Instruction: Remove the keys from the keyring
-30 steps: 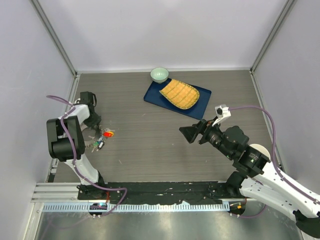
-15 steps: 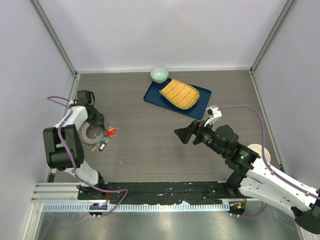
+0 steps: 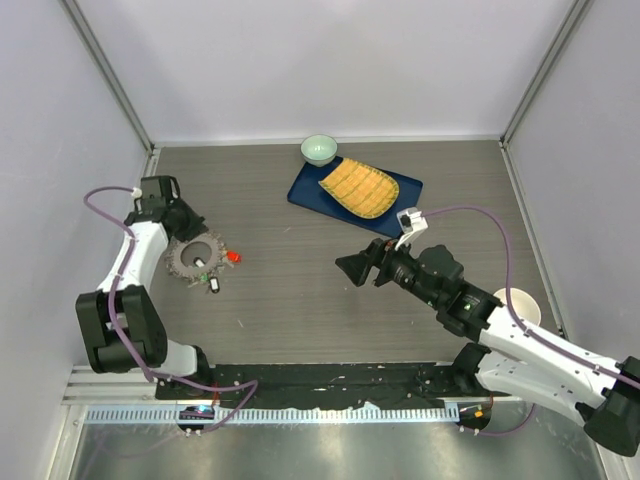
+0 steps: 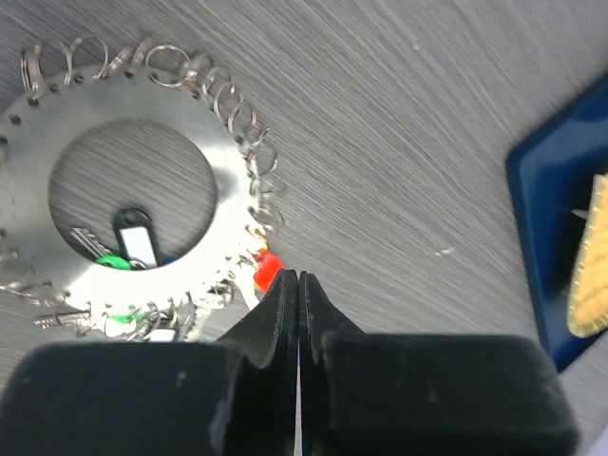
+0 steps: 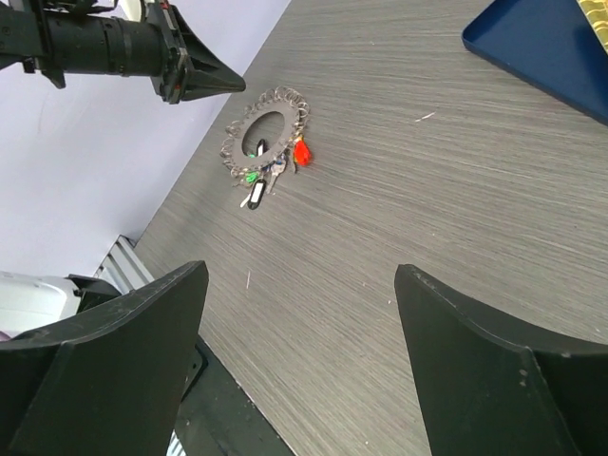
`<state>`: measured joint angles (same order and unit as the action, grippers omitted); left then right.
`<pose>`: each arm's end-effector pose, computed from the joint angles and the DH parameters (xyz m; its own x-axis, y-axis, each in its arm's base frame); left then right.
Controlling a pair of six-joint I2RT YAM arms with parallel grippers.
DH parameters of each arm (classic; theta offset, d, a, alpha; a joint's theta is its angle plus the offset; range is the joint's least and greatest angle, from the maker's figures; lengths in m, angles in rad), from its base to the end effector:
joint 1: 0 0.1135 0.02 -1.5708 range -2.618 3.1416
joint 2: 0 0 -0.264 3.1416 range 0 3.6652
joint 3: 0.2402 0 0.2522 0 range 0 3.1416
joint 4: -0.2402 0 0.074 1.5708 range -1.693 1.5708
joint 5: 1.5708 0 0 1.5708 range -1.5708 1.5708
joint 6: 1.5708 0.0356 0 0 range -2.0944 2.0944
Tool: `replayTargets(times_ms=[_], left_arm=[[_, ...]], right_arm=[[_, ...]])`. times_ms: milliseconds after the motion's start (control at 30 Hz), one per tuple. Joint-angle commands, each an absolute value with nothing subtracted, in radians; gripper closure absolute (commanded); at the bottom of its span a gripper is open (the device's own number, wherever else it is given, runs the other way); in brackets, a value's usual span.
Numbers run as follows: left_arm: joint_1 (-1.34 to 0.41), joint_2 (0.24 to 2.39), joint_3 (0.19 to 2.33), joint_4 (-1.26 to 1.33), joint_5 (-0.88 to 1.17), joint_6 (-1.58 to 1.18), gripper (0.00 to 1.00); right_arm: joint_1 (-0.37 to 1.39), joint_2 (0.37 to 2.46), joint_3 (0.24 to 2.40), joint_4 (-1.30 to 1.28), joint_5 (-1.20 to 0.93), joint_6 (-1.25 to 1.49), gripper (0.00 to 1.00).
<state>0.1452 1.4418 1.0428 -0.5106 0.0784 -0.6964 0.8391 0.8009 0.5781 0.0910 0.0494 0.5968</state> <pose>0.2995 0.0410 0.2490 -0.5371 -0.7248 -0.4314 -0.5751 0.6888 -0.4413 0.1329 0.1454 0.2930 -0.4719 0.3146 -0.8236 -0.5383 0.6370 0.5518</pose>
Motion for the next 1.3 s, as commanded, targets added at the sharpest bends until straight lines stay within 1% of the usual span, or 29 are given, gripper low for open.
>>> replayTargets(times_ms=[0, 100, 133, 167, 200, 267, 300, 333, 400, 433, 467, 500, 567, 700, 867, 900, 933, 1000, 1067, 1200, 1267], left_arm=[[0.140, 1.365, 1.028, -0.465, 0.195, -0.684, 1.00], [0.140, 1.345, 1.017, -0.485, 0.167, -0.680, 1.00], [0.138, 1.342, 1.017, -0.498, 0.132, -0.672, 0.96], [0.134, 1.339, 1.014, -0.541, 0.086, -0.675, 0.87], [0.132, 1.338, 1.005, -0.554, 0.010, -0.678, 0.60], [0.132, 1.339, 0.977, -0.567, -0.034, -0.683, 0.35], [0.129, 1.344, 0.970, -0.574, -0.058, -0.684, 0.21], [0.124, 1.362, 0.965, -0.575, -0.064, -0.678, 0.18], [0.100, 1.394, 0.974, -0.577, -0.110, -0.629, 0.17], [0.089, 1.422, 0.985, -0.577, -0.148, -0.611, 0.18], [0.080, 1.480, 1.021, -0.586, -0.153, -0.573, 0.20], [0.077, 1.523, 1.047, -0.598, -0.164, -0.563, 0.26], [0.077, 1.628, 1.138, -0.640, -0.186, -0.555, 0.31], [0.063, 1.715, 1.241, -0.647, -0.215, -0.543, 0.35], [0.054, 1.792, 1.314, -0.643, -0.186, -0.584, 0.34], [0.052, 1.804, 1.319, -0.644, -0.195, -0.589, 0.30], [0.045, 1.824, 1.333, -0.650, -0.204, -0.592, 0.28], [0.028, 1.845, 1.347, -0.660, -0.244, -0.594, 0.25], [0.012, 1.874, 1.371, -0.675, -0.268, -0.589, 0.25], [0.009, 1.922, 1.408, -0.678, -0.273, -0.591, 0.36], [-0.020, 1.948, 1.423, -0.676, -0.270, -0.595, 0.39]], right_arm=[[0.836, 0.859, 0.560, 0.242, 0.031, 0.604, 0.14], [0.836, 0.929, 0.566, 0.282, 0.032, 0.614, 0.14], [0.836, 0.945, 0.583, 0.281, 0.025, 0.615, 0.14], [0.836, 0.960, 0.591, 0.285, 0.014, 0.623, 0.15], [0.836, 0.974, 0.597, 0.290, 0.014, 0.626, 0.15], [0.836, 0.999, 0.601, 0.307, -0.034, 0.640, 0.16], [0.836, 1.005, 0.601, 0.311, -0.038, 0.643, 0.16], [0.838, 1.009, 0.598, 0.314, -0.043, 0.647, 0.16], [0.836, 1.006, 0.594, 0.318, -0.048, 0.652, 0.16], [0.836, 1.003, 0.585, 0.321, -0.049, 0.655, 0.16], [0.836, 0.993, 0.578, 0.328, -0.049, 0.653, 0.16], [0.836, 0.988, 0.574, 0.330, -0.051, 0.653, 0.16], [0.836, 0.973, 0.568, 0.327, -0.052, 0.647, 0.16], [0.836, 0.945, 0.572, 0.305, -0.048, 0.623, 0.16], [0.836, 0.928, 0.580, 0.273, -0.028, 0.574, 0.16], [0.836, 0.924, 0.581, 0.270, -0.026, 0.569, 0.16], [0.836, 0.923, 0.583, 0.259, -0.020, 0.563, 0.16], [0.836, 0.919, 0.584, 0.253, -0.015, 0.551, 0.16], [0.836, 0.914, 0.581, 0.250, -0.009, 0.543, 0.16], [0.836, 0.913, 0.583, 0.245, -0.009, 0.532, 0.16], [0.836, 0.914, 0.586, 0.241, -0.012, 0.529, 0.16]])
